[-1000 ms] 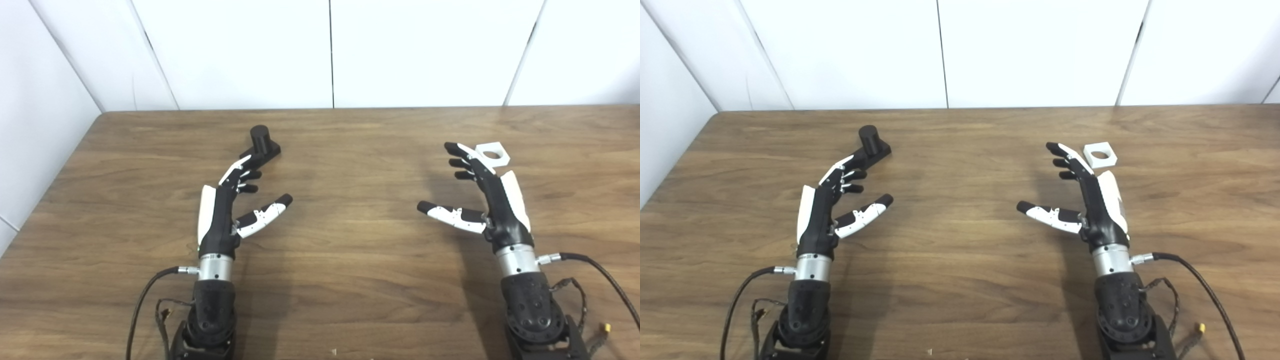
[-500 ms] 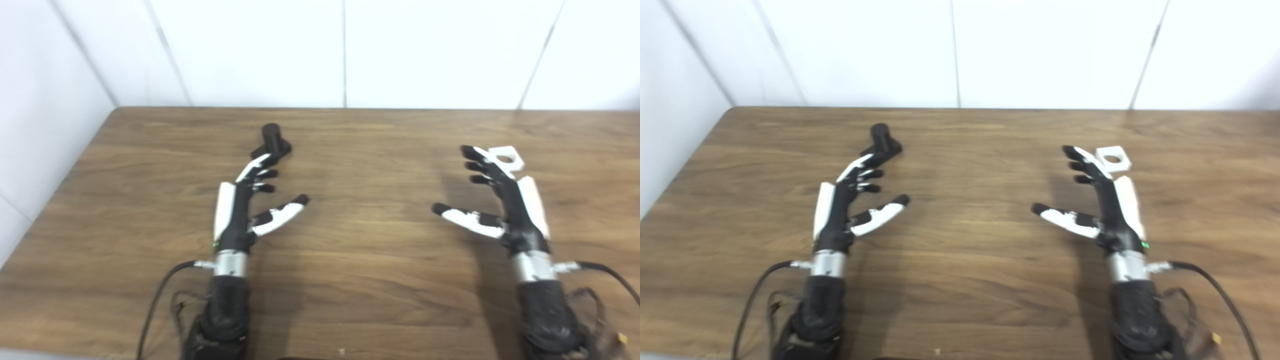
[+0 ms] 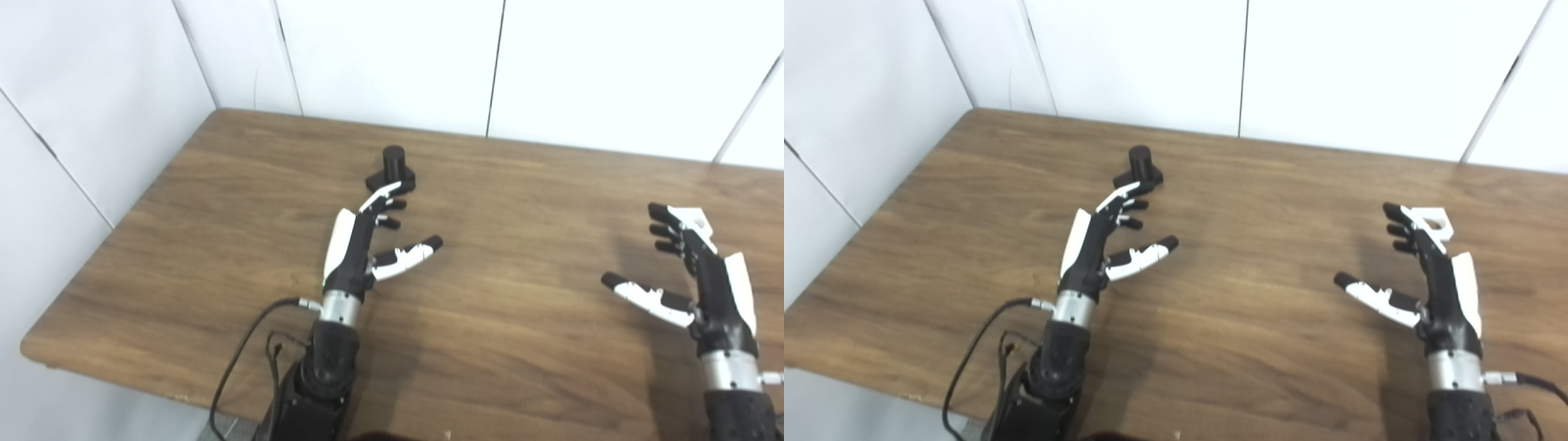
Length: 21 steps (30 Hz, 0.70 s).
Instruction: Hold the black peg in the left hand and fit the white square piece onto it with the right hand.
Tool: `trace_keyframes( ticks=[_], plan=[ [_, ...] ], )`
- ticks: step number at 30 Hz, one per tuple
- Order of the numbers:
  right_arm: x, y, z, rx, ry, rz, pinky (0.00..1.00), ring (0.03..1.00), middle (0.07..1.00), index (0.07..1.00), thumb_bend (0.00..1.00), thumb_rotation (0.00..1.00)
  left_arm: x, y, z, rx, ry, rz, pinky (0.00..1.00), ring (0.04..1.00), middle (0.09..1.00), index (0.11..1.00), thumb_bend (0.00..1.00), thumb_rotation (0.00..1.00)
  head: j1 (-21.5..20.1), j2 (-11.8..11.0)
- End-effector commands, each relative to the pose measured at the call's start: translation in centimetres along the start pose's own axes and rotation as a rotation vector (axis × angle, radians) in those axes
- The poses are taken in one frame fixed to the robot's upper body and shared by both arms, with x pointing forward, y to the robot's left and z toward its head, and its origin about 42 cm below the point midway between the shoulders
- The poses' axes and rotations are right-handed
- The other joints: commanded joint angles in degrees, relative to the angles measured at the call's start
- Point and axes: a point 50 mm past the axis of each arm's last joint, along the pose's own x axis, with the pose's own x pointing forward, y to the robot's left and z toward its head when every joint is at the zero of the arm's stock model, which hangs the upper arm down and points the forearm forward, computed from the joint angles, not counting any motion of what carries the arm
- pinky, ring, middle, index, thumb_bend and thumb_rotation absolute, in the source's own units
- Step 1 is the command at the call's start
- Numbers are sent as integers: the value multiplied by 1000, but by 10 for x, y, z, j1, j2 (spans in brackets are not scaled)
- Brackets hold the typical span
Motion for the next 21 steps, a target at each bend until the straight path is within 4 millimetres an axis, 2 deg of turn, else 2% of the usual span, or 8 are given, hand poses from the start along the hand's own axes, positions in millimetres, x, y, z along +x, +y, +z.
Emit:
trace_keyframes(
  ticks=[1, 8, 13, 21],
  plan=[
    [13, -7, 15, 7, -95, -31, 753, 809, 843, 826, 762, 212, 14, 2, 14, 16, -78, 30, 653, 782, 842, 766, 715, 275, 1, 0],
    [13, -9, 14, 3, -86, -32, 765, 812, 845, 829, 764, 212, 23, 12, 19, 70, -94, 48, 713, 791, 825, 757, 725, 294, 1, -2],
    [15, -11, 15, 1, -90, -33, 753, 810, 840, 826, 766, 215, 36, 29, 24, 130, -127, 72, 741, 809, 807, 699, 712, 286, 2, -2],
    [17, -12, 15, -9, -90, -33, 744, 805, 839, 823, 771, 229, 58, 50, 29, 239, -130, 115, 681, 796, 809, 696, 719, 279, 3, -3]
  ],
)
